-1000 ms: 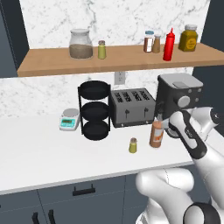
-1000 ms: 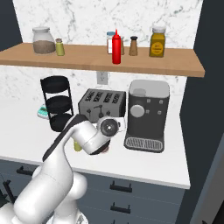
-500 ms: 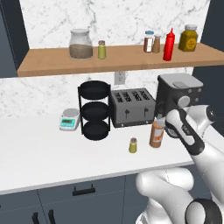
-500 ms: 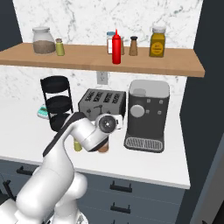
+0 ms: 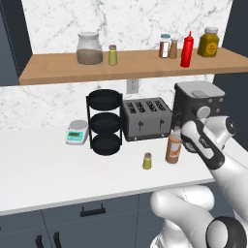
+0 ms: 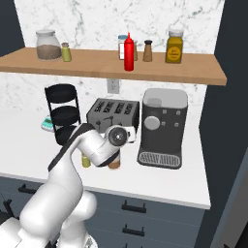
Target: Put the shaker and condiment bottle from the counter next to their counterparts in the cabinet.
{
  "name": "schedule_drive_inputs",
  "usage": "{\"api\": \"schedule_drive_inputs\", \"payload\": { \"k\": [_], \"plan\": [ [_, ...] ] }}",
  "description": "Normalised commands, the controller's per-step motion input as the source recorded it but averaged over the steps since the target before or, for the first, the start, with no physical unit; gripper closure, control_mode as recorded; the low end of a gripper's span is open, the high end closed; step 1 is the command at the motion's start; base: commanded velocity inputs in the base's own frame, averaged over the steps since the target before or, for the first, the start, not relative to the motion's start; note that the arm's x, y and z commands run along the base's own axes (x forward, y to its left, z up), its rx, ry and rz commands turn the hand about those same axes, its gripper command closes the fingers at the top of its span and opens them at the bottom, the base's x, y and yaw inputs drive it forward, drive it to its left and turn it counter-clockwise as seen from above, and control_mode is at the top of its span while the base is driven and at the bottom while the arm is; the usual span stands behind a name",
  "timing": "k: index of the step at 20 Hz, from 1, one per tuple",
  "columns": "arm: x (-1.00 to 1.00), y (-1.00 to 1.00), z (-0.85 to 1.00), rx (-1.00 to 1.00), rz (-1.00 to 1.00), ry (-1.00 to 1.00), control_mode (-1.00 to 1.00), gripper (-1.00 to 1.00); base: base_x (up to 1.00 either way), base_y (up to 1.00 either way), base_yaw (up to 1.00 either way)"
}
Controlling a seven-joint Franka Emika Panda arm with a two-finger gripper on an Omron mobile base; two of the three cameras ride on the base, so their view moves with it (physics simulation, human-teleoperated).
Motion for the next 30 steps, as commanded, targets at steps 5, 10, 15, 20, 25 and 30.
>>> {"api": "schedule_drive_inputs", "payload": {
  "k": [5,10,15,20,25,30],
  "plan": [
    [0.12,0.0,0.0,0.0,0.0,0.0,-1.0,-1.0,0.0,0.0,0.0],
    [0.05,0.02,-0.02,0.0,0.0,0.0,-1.0,-1.0,0.0,0.0,0.0],
    [0.0,0.09,-0.01,0.0,0.0,0.0,-1.0,-1.0,0.0,0.0,0.0],
    [0.07,0.03,0.0,0.0,0.0,0.0,-1.0,-1.0,0.0,0.0,0.0],
    [0.16,0.0,-0.02,0.0,0.0,0.0,-1.0,-1.0,0.0,0.0,0.0],
    [0.04,0.03,-0.05,0.0,0.0,0.0,-1.0,-1.0,0.0,0.0,0.0]
  ]
}}
